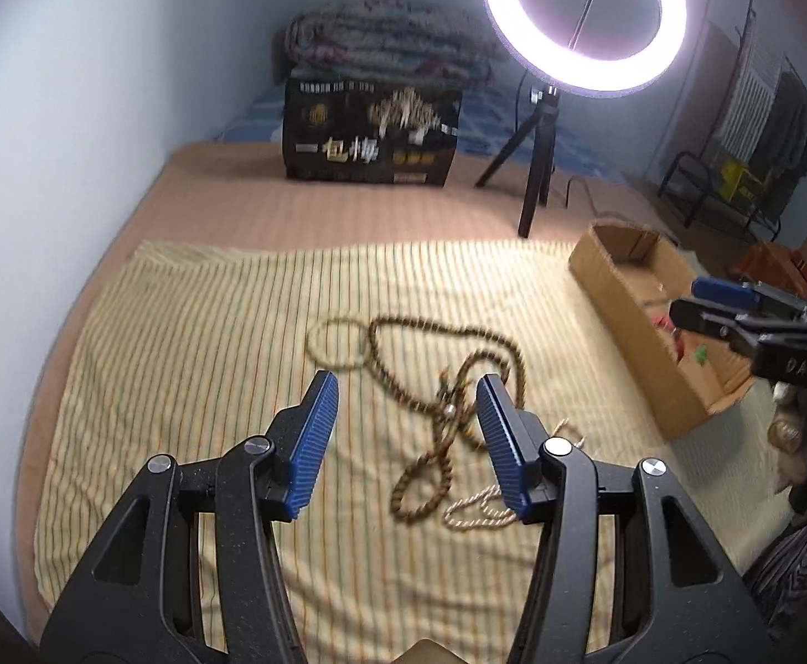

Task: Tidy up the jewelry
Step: 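Open both tools to release the watch and pendant, then withdraw, then grasp the brown bead necklace with the left tool while the right tool grasps the blue bangle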

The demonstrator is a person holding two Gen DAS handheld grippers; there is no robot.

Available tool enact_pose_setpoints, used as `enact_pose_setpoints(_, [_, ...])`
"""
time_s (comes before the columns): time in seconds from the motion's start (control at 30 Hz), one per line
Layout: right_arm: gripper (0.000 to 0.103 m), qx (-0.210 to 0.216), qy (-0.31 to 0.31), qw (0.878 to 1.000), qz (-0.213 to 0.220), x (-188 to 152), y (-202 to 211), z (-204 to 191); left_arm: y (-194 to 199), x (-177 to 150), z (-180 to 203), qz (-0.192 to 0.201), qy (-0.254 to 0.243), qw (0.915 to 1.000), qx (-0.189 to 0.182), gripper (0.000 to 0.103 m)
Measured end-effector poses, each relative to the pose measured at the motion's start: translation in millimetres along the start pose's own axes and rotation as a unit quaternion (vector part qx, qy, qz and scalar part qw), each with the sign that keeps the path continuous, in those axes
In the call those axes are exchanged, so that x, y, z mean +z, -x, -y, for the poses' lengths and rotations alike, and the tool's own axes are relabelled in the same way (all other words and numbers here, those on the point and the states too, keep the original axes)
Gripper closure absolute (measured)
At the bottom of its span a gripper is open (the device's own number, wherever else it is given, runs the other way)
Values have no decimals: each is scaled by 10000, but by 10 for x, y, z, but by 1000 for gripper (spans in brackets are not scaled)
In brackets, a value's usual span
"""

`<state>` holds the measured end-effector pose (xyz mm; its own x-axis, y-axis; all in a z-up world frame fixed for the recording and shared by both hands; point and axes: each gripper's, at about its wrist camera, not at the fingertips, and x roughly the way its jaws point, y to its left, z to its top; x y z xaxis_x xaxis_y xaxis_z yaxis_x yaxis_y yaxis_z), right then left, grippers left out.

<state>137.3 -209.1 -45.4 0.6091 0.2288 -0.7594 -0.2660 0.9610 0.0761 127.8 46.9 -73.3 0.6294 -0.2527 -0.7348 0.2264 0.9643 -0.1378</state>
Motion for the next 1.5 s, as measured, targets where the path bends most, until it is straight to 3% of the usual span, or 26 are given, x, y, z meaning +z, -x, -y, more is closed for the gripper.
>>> enact_pose_setpoints(0.4, [33,549,337,9948,-784,-216,-333,-233,-447,-159,-5,-659,-71,9974,-284,50])
enact_pose_setpoints(0.47, [33,562,370,9932,-950,-304,-399,-267,-542,-180,-11,-788,-52,9964,-315,55])
enact_pose_setpoints(0.63, [33,692,422,9884,-1286,-524,-531,-327,-671,-233,-23,-968,-71,9946,-364,58])
enact_pose_setpoints(0.73, [33,753,638,9865,-1305,-642,-567,-418,-749,-255,-28,-1067,-76,9934,-402,65])
enact_pose_setpoints(1.03, [32,982,720,9848,-1237,-757,-628,-490,-930,-286,38,-1242,-165,9909,-484,65])
enact_pose_setpoints(1.17, [23,867,832,9859,-1162,-776,-665,-515,-1011,-268,87,-1336,-264,9894,-496,65])
enact_pose_setpoints(1.43, [22,754,1215,9843,-1034,-791,-703,-610,-1159,-291,157,-1465,-522,9872,-353,65])
enact_pose_setpoints(1.5, [22,748,1251,9836,-1058,-796,-728,-628,-1171,-290,163,-1449,-546,9875,-312,72])
